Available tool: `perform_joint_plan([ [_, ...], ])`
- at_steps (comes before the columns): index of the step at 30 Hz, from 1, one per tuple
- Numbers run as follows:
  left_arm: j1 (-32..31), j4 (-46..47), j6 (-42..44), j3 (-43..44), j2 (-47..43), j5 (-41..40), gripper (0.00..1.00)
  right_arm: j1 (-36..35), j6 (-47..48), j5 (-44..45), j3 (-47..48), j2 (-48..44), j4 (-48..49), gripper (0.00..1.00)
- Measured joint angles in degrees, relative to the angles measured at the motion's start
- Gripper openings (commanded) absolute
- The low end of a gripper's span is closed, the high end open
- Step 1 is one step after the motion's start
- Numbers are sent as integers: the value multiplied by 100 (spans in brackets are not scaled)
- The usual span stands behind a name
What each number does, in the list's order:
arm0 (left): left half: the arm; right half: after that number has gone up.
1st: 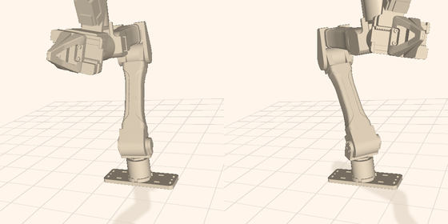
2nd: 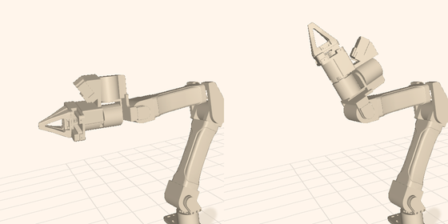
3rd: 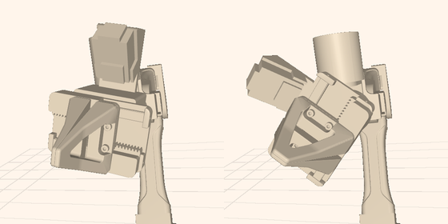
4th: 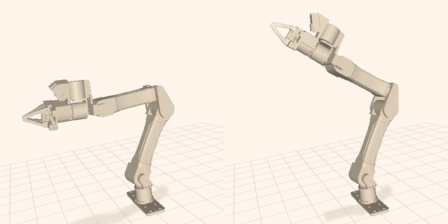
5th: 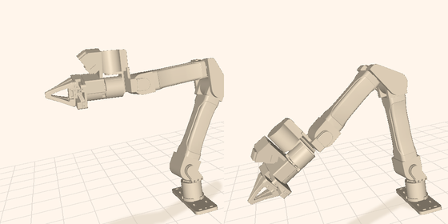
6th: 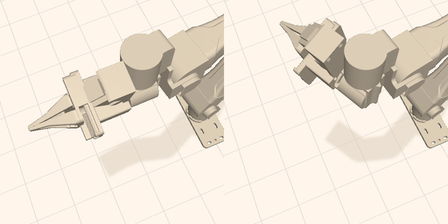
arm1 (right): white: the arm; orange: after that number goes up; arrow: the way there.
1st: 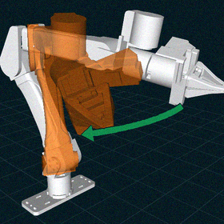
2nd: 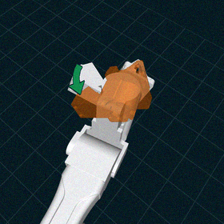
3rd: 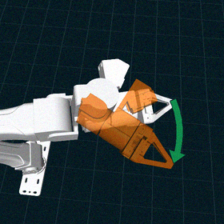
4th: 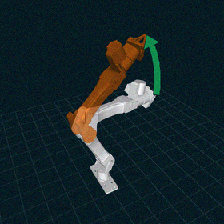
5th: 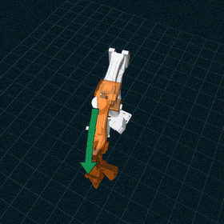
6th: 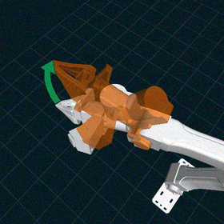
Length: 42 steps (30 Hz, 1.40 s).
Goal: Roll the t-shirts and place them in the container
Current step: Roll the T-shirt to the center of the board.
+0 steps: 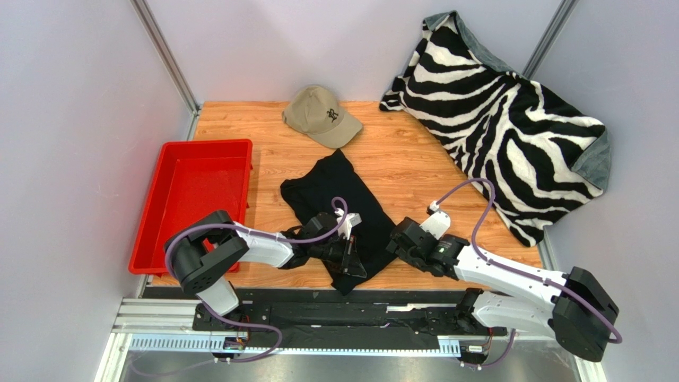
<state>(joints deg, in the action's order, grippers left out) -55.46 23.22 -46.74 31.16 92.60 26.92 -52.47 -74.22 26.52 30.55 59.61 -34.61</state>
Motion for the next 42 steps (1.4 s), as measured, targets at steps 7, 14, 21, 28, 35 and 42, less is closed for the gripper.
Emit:
perform_joint_plan([
  [7, 162, 245, -195, -74, 140, 428, 2, 0, -144, 33, 149, 544, -48, 57],
  [14, 162, 302, -188, -74, 184, 562, 11, 151, 55, 17, 719, 1257, -229, 26],
  [21, 162, 262, -50, -74, 105, 516, 42, 367, 507, -197, 1303, 1775, -728, 5],
  [28, 63, -769, 496, -74, -1097, -223, 52, 815, 1305, -308, 1921, 2197, -1515, 4],
  [35, -986, -1915, 1294, 350, -1998, -2041, 53, 870, 1840, -374, 2404, 2638, -2129, 4],
  [42, -2199, -2559, 1969, 1204, -1690, -4089, 57, 920, 2197, -540, 2809, 3274, -2404, 3],
])
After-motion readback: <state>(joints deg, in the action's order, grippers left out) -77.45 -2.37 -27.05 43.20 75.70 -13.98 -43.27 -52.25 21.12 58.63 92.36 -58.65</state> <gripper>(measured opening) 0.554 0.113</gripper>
